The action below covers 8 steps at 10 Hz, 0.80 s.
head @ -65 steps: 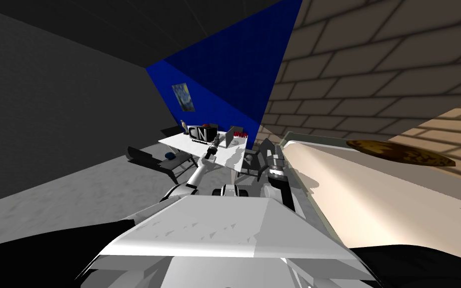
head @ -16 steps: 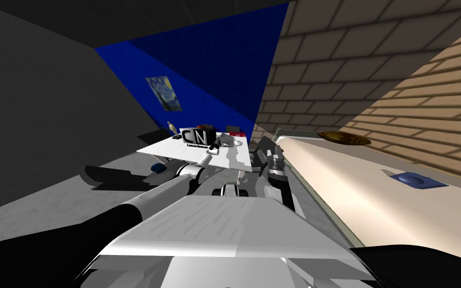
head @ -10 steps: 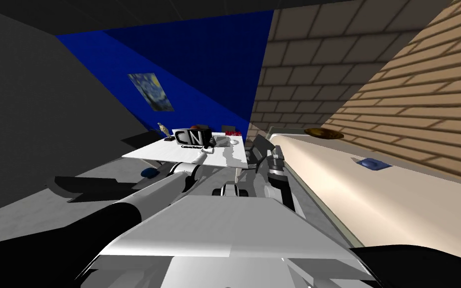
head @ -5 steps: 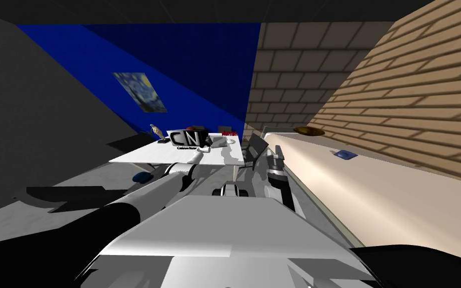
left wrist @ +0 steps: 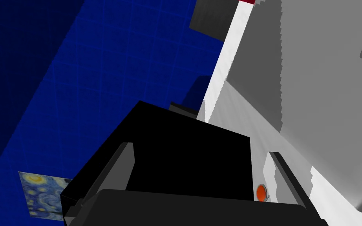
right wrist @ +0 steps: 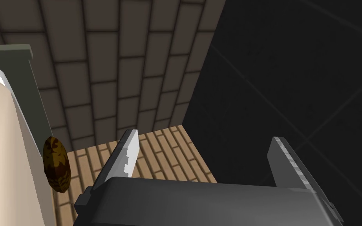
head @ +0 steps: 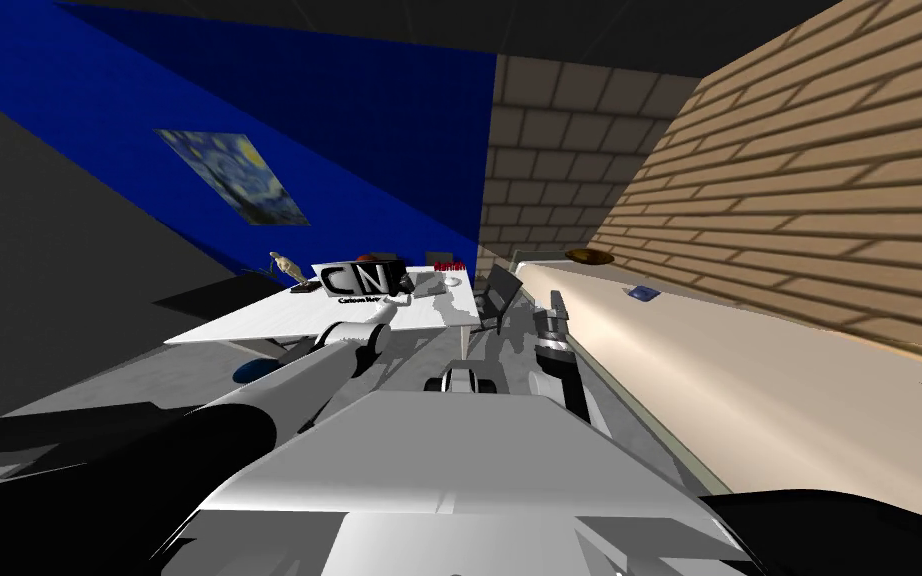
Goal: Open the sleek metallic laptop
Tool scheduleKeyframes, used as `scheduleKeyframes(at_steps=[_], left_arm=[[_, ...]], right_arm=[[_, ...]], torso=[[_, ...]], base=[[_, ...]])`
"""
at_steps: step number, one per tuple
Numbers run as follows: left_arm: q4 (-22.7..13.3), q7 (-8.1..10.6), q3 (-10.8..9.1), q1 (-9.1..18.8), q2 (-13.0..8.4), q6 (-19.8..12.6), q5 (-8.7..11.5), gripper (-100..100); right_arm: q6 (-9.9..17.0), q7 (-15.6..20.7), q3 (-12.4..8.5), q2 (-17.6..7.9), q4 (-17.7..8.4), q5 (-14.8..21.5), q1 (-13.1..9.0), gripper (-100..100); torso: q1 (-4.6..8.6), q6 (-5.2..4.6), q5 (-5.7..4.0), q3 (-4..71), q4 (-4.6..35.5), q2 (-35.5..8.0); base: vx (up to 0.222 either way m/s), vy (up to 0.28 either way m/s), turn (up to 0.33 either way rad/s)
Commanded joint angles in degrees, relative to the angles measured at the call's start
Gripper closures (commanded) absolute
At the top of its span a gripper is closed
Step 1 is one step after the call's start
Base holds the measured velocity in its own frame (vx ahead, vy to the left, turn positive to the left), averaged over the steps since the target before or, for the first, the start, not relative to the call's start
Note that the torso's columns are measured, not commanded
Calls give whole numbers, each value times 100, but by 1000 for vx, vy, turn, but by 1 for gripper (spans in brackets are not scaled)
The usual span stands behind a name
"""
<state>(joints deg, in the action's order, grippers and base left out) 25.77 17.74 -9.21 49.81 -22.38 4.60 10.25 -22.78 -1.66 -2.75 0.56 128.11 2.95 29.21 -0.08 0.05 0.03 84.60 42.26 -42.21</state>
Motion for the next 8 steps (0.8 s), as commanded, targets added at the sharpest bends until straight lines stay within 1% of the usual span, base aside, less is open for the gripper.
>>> scheduleKeyframes(at_steps=[1,2,3,4,5,6,7,8], left_arm=[[322,-76,-240,-13,-188,-158,-4,-100],[322,-76,-240,-13,-188,-158,-4,-100],[221,-38,-363,13,-432,-172,23,-100],[542,-38,-363,-3,-432,-172,23,-100],[320,-38,-363,13,-432,-172,23,-100],[221,-38,-363,13,-432,-172,23,-100],[120,-1,-487,40,-677,-185,50,-100],[192,-1,-487,40,-677,-185,50,-100]], right_arm=[[0,0,0,0,0,0,0,0],[0,0,1,0,0,0,-2,0],[0,0,0,0,0,0,-1,0],[0,0,1,0,0,0,-2,0],[0,0,0,0,0,0,-1,0],[0,0,0,0,0,0,0,0],[0,0,0,0,0,0,0,0],[0,0,1,0,0,0,-1,0]], torso=[[6,-7,-3,8,-1,9],[15,-16,-6,1,1,-5],[12,-1,-5,-7,4,-13],[12,-5,-4,-13,6,-22],[7,-4,-5,-7,6,-15],[1,-1,0,2,-1,2],[1,-4,0,8,-4,10],[11,-13,-4,1,0,-4]], base=[[-41,-3,-359],[-52,-6,-195],[-70,-26,-288],[-68,-13,-161],[-29,0,19],[-3,0,34],[-37,-10,-317],[-53,-10,-200]])
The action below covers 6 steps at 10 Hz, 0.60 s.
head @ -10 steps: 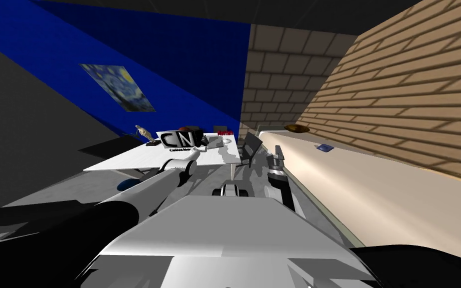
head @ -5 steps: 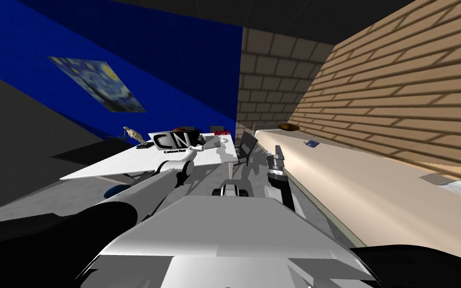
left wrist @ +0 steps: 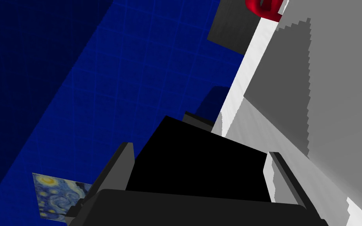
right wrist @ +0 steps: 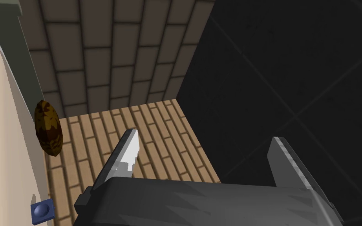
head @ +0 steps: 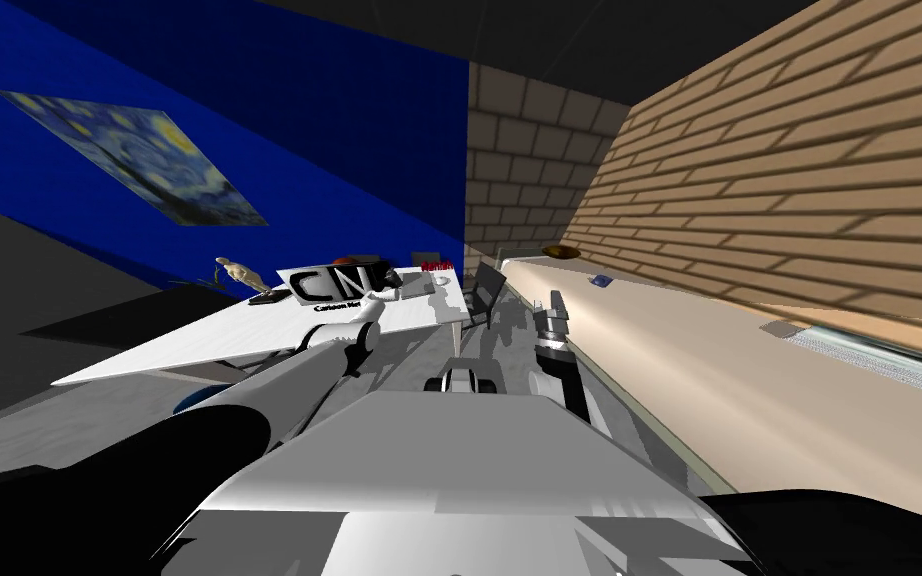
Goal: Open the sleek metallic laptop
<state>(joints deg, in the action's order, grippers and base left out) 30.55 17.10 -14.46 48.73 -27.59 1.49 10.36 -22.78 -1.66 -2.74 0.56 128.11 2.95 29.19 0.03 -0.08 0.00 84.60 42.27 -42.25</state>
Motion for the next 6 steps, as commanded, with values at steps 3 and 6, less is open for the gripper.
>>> scheduleKeyframes(at_steps=[3,6], left_arm=[[-249,35,-2,121,-126,73,21,0],[-247,34,-2,120,-125,71,21,0]], right_arm=[[0,0,-1,0,0,0,2,0],[0,0,-1,0,0,0,2,0]], torso=[[-6,9,1,-1,0,2],[-3,8,0,-2,1,-1]], base=[[-12,-4,7],[0,0,0]])
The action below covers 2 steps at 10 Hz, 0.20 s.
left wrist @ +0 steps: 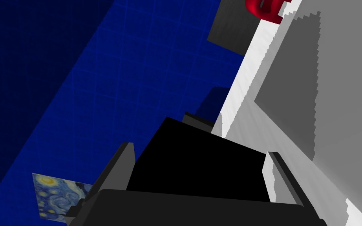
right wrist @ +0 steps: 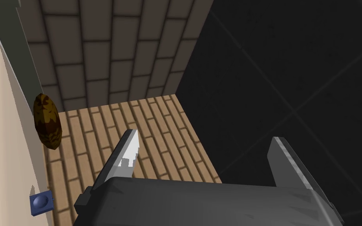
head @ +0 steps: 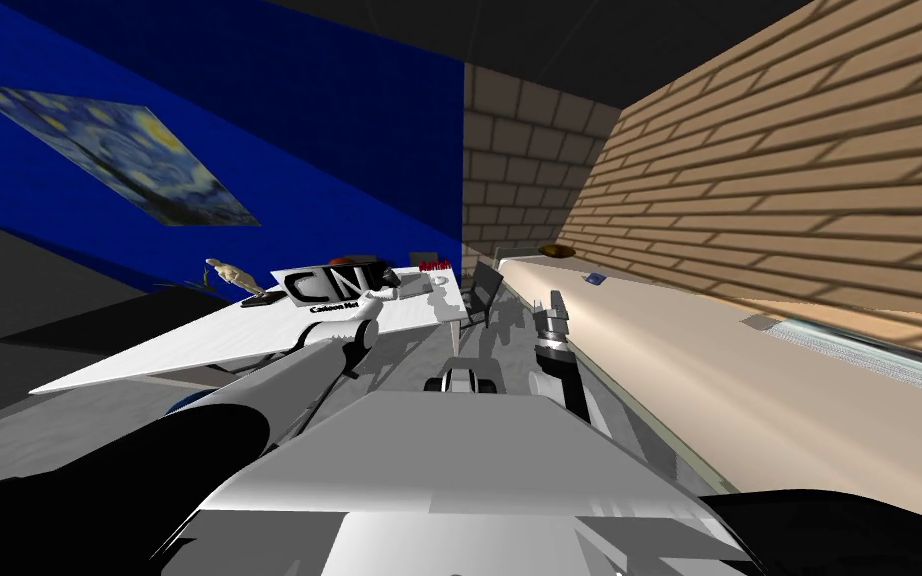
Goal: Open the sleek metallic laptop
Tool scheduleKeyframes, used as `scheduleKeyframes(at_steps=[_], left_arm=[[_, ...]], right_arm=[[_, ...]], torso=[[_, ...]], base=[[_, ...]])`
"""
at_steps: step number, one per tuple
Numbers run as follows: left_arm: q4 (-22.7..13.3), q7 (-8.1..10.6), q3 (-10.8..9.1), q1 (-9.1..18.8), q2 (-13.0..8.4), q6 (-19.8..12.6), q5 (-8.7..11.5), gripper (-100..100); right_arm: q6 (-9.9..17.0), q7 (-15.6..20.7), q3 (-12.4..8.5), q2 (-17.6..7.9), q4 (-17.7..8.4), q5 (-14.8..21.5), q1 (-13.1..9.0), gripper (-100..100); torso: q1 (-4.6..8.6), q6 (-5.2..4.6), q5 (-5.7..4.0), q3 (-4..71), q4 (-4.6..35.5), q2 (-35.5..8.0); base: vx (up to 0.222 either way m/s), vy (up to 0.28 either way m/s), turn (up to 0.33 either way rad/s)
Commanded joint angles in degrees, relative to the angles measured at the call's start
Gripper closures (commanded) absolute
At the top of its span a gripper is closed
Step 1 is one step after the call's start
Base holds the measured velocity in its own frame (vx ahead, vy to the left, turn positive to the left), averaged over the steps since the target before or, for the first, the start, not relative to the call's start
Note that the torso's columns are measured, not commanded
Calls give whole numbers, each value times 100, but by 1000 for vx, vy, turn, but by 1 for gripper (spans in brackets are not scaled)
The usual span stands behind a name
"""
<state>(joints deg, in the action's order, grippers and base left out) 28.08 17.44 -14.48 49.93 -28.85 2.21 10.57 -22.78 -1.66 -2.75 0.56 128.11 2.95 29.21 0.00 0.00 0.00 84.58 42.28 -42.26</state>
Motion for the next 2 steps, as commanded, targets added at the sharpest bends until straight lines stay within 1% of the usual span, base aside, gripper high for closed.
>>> scheduleKeyframes(at_steps=[1,2], left_arm=[[0,0,0,0,0,0,0,0],[0,0,0,0,0,0,0,0]], right_arm=[[0,0,0,0,0,0,0,0],[0,0,0,0,0,0,0,0]], torso=[[1,0,0,-1,1,-2],[1,0,0,-2,1,-3]], base=[[0,0,0],[0,0,0]])
